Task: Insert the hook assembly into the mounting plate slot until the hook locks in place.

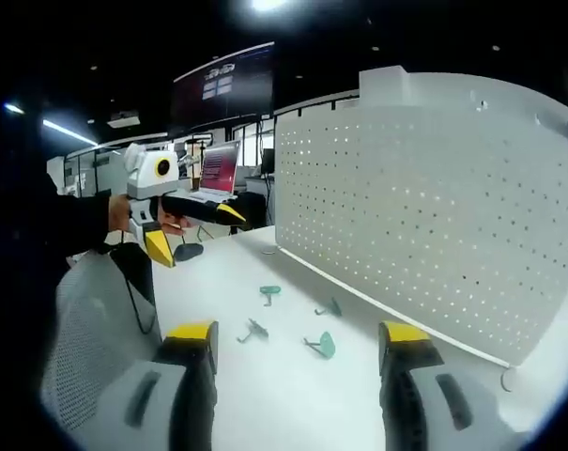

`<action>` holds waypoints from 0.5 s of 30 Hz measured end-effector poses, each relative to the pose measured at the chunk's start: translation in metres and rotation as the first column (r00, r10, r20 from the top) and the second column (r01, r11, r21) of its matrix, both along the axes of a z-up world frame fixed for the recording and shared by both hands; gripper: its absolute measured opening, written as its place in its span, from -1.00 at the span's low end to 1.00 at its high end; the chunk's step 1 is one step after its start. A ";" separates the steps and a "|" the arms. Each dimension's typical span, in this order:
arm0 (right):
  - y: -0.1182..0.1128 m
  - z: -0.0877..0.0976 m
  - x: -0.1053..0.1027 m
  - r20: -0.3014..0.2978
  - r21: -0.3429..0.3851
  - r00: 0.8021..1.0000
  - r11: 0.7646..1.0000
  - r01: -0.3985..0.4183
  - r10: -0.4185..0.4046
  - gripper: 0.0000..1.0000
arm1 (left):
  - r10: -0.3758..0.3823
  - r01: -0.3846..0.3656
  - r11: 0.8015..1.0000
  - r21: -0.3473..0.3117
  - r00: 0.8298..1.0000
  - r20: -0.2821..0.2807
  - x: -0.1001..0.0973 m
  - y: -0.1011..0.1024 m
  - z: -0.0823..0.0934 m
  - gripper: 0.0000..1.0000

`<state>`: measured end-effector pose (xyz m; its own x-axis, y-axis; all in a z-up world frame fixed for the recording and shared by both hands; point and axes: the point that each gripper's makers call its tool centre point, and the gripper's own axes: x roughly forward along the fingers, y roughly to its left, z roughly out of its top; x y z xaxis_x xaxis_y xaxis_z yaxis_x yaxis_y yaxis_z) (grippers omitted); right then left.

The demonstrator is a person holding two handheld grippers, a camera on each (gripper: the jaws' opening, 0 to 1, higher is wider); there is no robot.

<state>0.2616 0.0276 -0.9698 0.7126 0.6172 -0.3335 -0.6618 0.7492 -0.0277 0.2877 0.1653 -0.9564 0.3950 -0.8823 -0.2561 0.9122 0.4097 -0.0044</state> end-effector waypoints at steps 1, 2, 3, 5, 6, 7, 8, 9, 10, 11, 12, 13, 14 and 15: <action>0.000 0.000 0.000 -0.001 0.002 1.000 1.000 0.000 0.000 0.33 | 0.001 -0.001 1.000 0.003 1.000 0.000 0.000 0.000 0.000 0.70; -0.001 -0.001 0.000 -0.001 0.002 1.000 1.000 0.000 0.000 0.33 | 0.002 -0.002 1.000 0.003 1.000 0.000 0.000 0.000 0.000 0.70; -0.001 -0.001 0.000 -0.001 0.002 1.000 1.000 0.000 0.000 0.33 | 0.004 -0.004 1.000 0.005 1.000 0.000 0.000 0.001 0.000 0.70; -0.002 -0.001 0.000 -0.002 0.003 1.000 1.000 -0.001 0.001 0.33 | 0.007 -0.007 1.000 0.007 1.000 0.000 0.000 0.001 0.000 0.70; -0.002 -0.002 0.000 -0.003 0.003 1.000 1.000 -0.003 0.003 0.33 | 0.007 -0.007 1.000 0.009 1.000 0.000 0.000 0.001 0.000 0.70; -0.002 -0.002 0.001 -0.004 0.002 1.000 1.000 -0.004 0.004 0.33 | 0.009 -0.009 1.000 0.012 1.000 0.000 0.000 0.001 -0.001 0.70; -0.002 -0.002 0.001 -0.002 0.002 1.000 1.000 -0.006 0.006 0.33 | 0.009 -0.009 1.000 0.013 1.000 0.000 -0.001 0.001 -0.001 0.70; -0.002 -0.002 0.001 -0.002 0.003 1.000 1.000 -0.008 0.008 0.33 | 0.011 -0.011 1.000 0.015 1.000 0.000 -0.001 0.001 -0.001 0.70; -0.002 -0.001 0.002 -0.002 0.004 1.000 1.000 -0.010 0.010 0.33 | 0.012 -0.012 1.000 0.015 1.000 0.000 -0.001 0.002 -0.002 0.70; -0.002 -0.002 0.002 -0.003 0.003 1.000 1.000 -0.012 0.012 0.33 | 0.015 -0.015 1.000 0.014 1.000 0.000 -0.001 0.002 -0.002 0.70; -0.001 -0.002 0.003 -0.002 0.001 1.000 1.000 -0.014 0.014 0.33 | 0.017 -0.017 1.000 0.013 1.000 0.000 -0.001 0.002 -0.002 0.69; -0.001 -0.002 0.003 -0.003 -0.001 1.000 1.000 -0.019 0.019 0.33 | 0.019 -0.019 1.000 0.013 1.000 0.000 -0.001 0.002 -0.002 0.69; 0.000 -0.002 0.004 -0.004 -0.002 1.000 1.000 -0.022 0.022 0.33 | 0.021 -0.021 1.000 0.012 1.000 -0.001 -0.002 0.002 -0.002 0.69; 0.000 -0.003 0.005 -0.005 -0.003 1.000 1.000 -0.025 0.025 0.33 | 0.022 -0.022 1.000 0.012 1.000 0.000 -0.002 0.002 -0.002 0.69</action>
<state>0.2662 0.0276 -0.9724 0.6955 0.6334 -0.3391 -0.6802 0.7325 -0.0268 0.2858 0.1673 -0.9582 0.4144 -0.8702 -0.2664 0.9029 0.4298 0.0003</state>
